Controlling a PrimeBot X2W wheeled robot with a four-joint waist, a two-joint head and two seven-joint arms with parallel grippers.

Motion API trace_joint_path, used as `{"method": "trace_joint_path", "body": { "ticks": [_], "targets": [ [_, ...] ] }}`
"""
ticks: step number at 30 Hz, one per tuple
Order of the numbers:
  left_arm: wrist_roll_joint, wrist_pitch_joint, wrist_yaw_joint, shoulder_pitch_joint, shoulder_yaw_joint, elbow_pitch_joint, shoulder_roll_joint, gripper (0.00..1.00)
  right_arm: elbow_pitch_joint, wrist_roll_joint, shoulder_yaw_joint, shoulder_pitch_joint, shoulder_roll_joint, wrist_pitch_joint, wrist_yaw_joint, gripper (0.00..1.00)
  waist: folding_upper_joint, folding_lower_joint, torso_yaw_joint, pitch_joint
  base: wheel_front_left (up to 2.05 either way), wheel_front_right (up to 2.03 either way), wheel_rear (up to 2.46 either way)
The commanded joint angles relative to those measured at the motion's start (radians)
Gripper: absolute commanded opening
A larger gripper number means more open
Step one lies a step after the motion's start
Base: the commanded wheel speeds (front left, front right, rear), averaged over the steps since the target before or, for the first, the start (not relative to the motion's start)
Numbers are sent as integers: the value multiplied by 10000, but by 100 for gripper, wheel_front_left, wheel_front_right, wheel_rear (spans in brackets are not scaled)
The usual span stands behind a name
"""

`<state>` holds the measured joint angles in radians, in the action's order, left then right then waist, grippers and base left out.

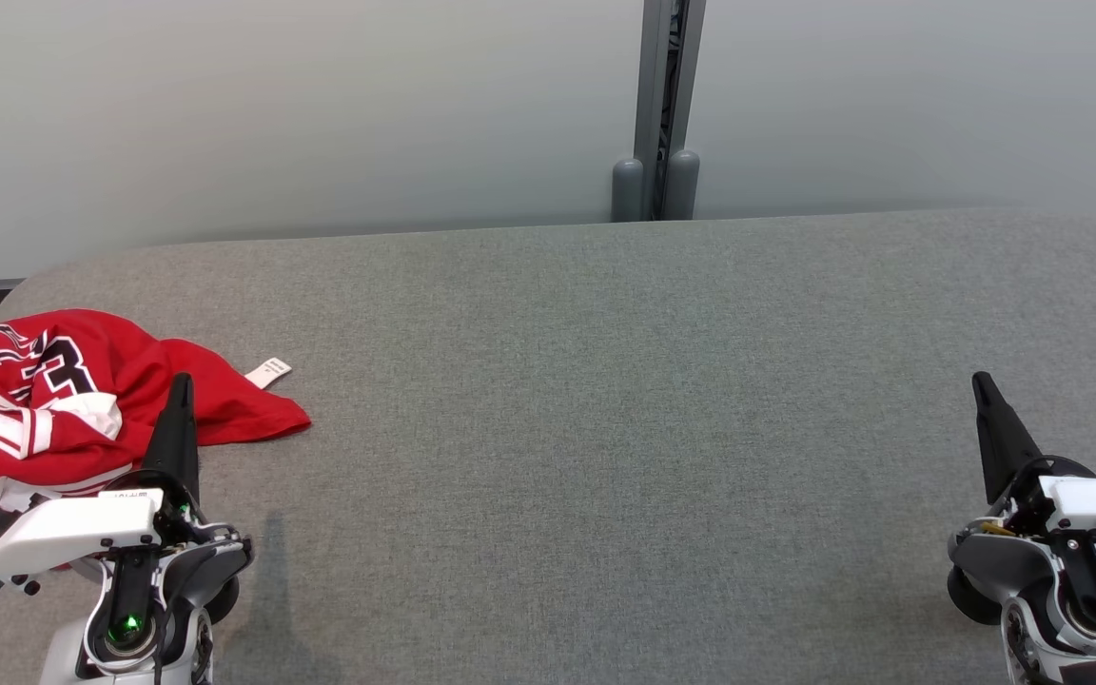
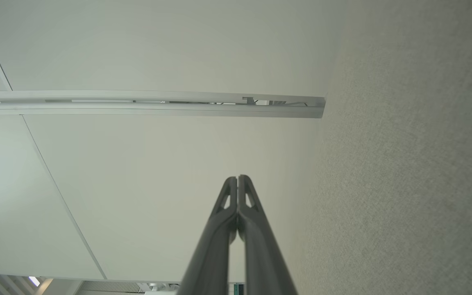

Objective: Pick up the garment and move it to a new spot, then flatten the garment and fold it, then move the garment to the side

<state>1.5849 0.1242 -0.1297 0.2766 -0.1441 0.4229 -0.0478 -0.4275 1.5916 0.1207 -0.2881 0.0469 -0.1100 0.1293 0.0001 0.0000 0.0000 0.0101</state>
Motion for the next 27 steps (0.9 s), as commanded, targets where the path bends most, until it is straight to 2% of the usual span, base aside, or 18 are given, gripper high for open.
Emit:
{"method": "trace_joint_path", "body": {
  "ticks": [1,5,6,12,27],
  "targets": [
    [39,32,-36,239,-25,-18,-52,0,26,30,14,-76,63,-11,27,0,-1,0,0,0,0,0,0],
    [39,32,-36,239,-25,-18,-52,0,26,30,13,-76,63,-11,29,0,-1,0,0,0,0,0,0],
    [-1,-11,0,-27,4,19,4,100,-20,-3,-6,21,-9,1,0,100,-1,0,0,0,0,0,0],
    [7,-102,4,-475,69,228,113,100,-178,-34,-75,476,-156,55,-30,100,-1,0,3,3,0,0,0],
    [-355,-851,-1,-774,415,-672,74,100,875,-548,-595,815,-63,811,-20,100,-1,0,27,3,0,0,0]
  ]
}}
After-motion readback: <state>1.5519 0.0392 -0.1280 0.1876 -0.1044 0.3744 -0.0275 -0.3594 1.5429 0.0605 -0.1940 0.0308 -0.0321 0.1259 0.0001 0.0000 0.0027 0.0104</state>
